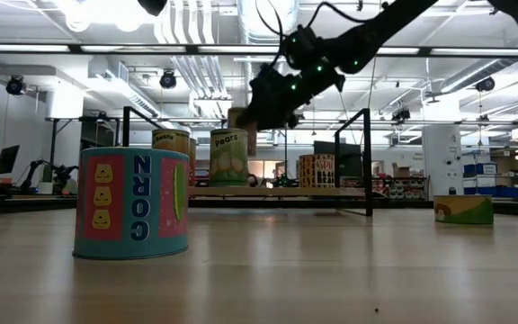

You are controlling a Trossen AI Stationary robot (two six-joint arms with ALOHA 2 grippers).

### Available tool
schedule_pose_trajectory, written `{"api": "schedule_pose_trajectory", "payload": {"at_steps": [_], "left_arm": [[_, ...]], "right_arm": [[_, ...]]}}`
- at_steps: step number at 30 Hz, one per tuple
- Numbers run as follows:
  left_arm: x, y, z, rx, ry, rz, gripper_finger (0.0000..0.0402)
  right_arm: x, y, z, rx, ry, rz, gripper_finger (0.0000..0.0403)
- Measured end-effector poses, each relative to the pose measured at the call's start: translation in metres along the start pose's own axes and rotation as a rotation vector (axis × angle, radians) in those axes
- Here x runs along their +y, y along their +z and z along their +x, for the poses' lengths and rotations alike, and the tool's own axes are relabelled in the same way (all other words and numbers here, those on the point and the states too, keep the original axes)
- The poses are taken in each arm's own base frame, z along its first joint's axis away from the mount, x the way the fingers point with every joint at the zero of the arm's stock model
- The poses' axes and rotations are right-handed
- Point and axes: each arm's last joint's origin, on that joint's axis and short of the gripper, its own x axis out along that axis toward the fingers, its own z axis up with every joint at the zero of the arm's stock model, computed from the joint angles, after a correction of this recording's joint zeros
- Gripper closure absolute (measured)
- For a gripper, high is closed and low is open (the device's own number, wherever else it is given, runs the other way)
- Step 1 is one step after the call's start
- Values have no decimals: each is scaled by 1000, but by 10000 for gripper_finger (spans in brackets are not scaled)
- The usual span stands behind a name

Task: Pick and place cans onto a shelf
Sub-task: Put the big orange canned corn on the shelf aligned with the other big green canned pear

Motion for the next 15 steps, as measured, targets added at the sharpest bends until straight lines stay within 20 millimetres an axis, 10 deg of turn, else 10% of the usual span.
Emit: {"api": "schedule_pose_trajectory", "payload": {"at_steps": [15], "left_arm": [[0, 0, 0, -1, 0, 4, 400]], "right_arm": [[-3, -22, 21, 53, 29, 16, 113]]}}
